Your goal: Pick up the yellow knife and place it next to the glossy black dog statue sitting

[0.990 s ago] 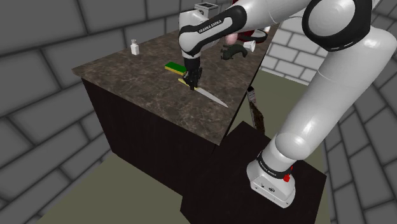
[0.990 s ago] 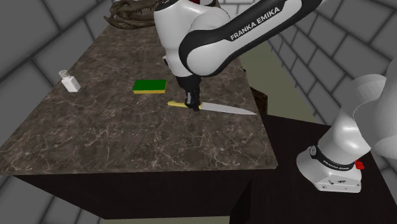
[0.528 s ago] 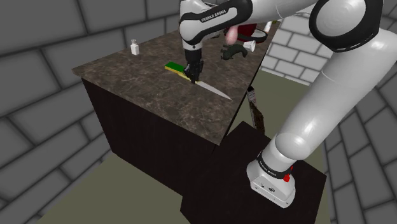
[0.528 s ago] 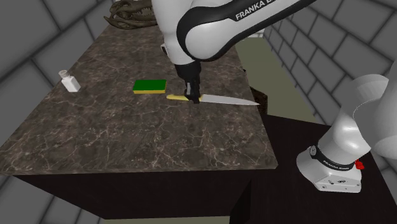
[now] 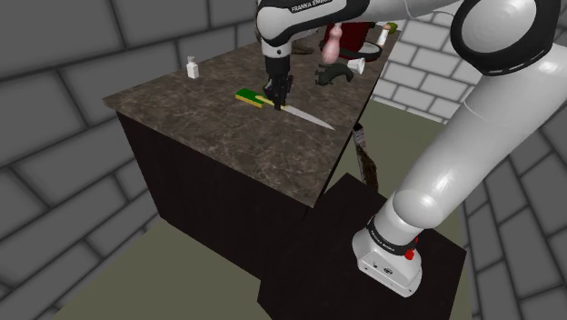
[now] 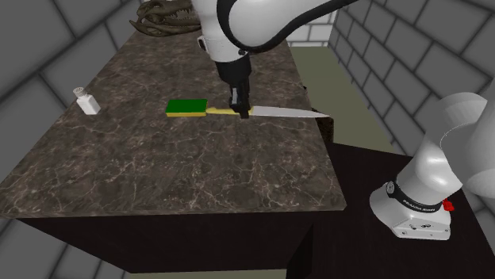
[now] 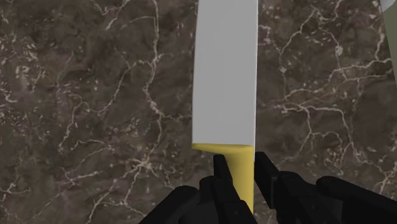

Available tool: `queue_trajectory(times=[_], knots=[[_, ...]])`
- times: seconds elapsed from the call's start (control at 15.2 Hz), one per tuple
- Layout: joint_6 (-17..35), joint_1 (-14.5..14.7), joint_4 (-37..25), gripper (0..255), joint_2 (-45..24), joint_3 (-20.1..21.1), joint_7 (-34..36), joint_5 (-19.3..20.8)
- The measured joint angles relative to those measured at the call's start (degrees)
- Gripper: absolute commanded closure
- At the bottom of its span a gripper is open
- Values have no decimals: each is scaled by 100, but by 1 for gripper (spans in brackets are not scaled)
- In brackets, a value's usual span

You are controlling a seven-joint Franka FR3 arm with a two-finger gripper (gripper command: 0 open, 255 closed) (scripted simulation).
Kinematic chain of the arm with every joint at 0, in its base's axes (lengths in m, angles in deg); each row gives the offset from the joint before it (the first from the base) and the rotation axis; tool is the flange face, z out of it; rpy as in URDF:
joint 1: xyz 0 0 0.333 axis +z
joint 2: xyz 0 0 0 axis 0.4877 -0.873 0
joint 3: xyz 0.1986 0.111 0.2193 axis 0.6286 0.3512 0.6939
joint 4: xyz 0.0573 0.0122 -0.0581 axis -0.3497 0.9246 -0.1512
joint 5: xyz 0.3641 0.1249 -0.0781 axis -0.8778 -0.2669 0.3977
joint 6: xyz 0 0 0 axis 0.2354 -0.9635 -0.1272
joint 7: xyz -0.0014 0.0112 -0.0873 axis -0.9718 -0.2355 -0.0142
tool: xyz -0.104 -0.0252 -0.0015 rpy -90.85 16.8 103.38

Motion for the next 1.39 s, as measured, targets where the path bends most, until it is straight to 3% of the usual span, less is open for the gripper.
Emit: queue_trajectory(times=[0.73, 1.39], knots=[[-791, 7, -654, 255, 139, 7, -57, -19], [-731, -604, -722, 255, 129, -645, -1264, 201]])
